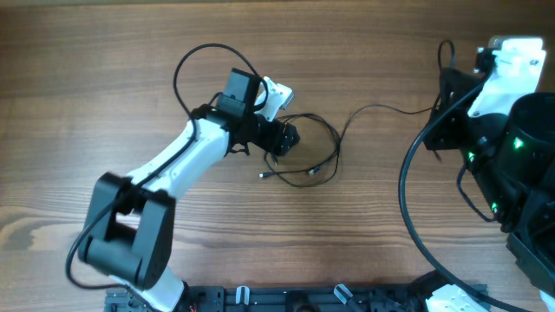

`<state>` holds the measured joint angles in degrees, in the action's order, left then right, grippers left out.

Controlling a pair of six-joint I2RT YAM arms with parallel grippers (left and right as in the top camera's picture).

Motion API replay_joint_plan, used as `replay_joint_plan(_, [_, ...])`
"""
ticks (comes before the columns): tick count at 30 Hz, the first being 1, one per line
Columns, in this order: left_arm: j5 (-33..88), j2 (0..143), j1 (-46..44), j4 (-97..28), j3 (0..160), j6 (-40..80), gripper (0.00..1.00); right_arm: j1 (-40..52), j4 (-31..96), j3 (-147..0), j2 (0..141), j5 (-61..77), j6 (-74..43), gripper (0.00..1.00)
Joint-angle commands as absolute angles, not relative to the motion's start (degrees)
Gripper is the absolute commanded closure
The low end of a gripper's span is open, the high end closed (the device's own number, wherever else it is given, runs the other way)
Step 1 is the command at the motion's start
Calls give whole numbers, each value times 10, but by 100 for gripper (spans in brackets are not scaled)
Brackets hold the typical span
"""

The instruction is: Untangle cables

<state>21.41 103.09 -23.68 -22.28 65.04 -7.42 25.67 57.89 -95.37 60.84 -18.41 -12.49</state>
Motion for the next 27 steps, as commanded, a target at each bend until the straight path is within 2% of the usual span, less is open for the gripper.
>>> replay_joint_plan(1, [95, 1057, -237, -190, 649, -57, 20, 255, 586, -961, 610, -179, -120, 96])
replay_joint_plan(7, [72, 1060, -237, -139, 649, -55, 22, 255, 588, -961, 610, -179, -120, 96])
replay_joint_plan(11, [72, 1077, -239, -132, 649, -50, 30, 255, 588, -961, 610, -179, -120, 96])
replay_joint_plan(18, [77, 1115, -244, -137, 649, -38, 27, 255, 590, -961, 622, -179, -121, 96])
replay_joint_plan(21, [83, 1132, -249, -138, 649, -38, 21, 255, 599, -961, 632, -179, -122, 96])
replay_joint_plan(24, [83, 1143, -250, -140, 649, -38, 21, 255, 604, -961, 642, -174, -122, 96])
replay_joint_plan(27, [85, 1152, -250, -144, 649, -38, 31, 255, 603, -961, 649, -164, -122, 96])
